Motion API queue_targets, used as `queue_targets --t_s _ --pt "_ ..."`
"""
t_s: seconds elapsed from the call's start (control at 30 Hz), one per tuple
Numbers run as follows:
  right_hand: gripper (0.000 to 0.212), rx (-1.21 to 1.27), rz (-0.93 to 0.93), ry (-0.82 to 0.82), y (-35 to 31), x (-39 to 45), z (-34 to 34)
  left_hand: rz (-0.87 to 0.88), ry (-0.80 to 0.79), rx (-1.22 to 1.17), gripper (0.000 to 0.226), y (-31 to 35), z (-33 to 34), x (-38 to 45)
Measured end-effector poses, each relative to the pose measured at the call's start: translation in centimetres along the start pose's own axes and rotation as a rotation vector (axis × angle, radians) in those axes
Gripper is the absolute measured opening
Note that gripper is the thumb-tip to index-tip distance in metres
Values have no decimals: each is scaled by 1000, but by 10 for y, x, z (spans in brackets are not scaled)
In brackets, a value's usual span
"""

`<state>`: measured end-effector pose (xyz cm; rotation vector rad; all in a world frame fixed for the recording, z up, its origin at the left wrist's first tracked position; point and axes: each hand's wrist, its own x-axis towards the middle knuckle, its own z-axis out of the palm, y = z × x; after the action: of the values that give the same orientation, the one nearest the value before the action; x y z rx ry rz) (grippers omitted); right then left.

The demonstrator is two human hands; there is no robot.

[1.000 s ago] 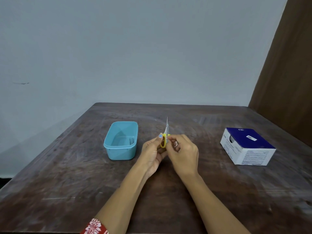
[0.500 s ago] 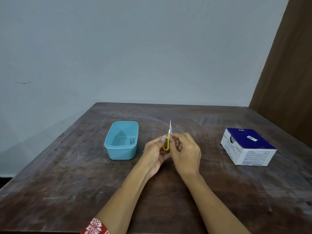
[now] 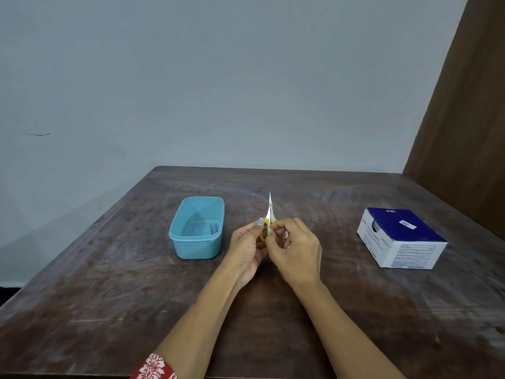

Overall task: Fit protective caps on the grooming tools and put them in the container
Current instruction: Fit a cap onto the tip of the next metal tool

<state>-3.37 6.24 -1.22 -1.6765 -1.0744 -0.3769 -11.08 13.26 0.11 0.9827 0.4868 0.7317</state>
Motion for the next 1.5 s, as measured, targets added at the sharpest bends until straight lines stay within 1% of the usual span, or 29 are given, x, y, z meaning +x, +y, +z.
queue_targets --t_s 0.1,0.23,0.4,0.57,0.73,0.9,1.03,1.1,1.23,1.4,1.5 --pt "9 -19 -17 -11 -1 -1 2 8 -2 8 31 1 1 -1" --pt "11 -26 -15 48 1 1 1 -11 -72 63 32 0 5 -4" --pt "11 -19 46 -53 1 0 1 -8 -29 34 30 2 4 -4" --pt "13 -32 34 19 1 1 1 -40 -57 24 31 2 7 -6" --pt "6 -21 63 -59 -2 -1 1 -21 8 -4 30 4 5 -6" --pt "11 -33 47 3 2 1 1 -50 -38 24 32 3 8 -8" --pt "7 -29 88 -57 2 0 2 -32 -16 28 29 5 8 -9" --pt "6 -53 70 -76 1 -1 3 -22 -5 27 30 6 7 -9" --pt "11 -71 47 -45 4 0 3 -29 -51 36 32 4 7 -9" --pt "7 -73 47 -128 3 0 3 -22 16 10 28 5 7 -8" --pt "7 -84 41 -121 3 0 3 -21 39 13 27 4 7 -7"
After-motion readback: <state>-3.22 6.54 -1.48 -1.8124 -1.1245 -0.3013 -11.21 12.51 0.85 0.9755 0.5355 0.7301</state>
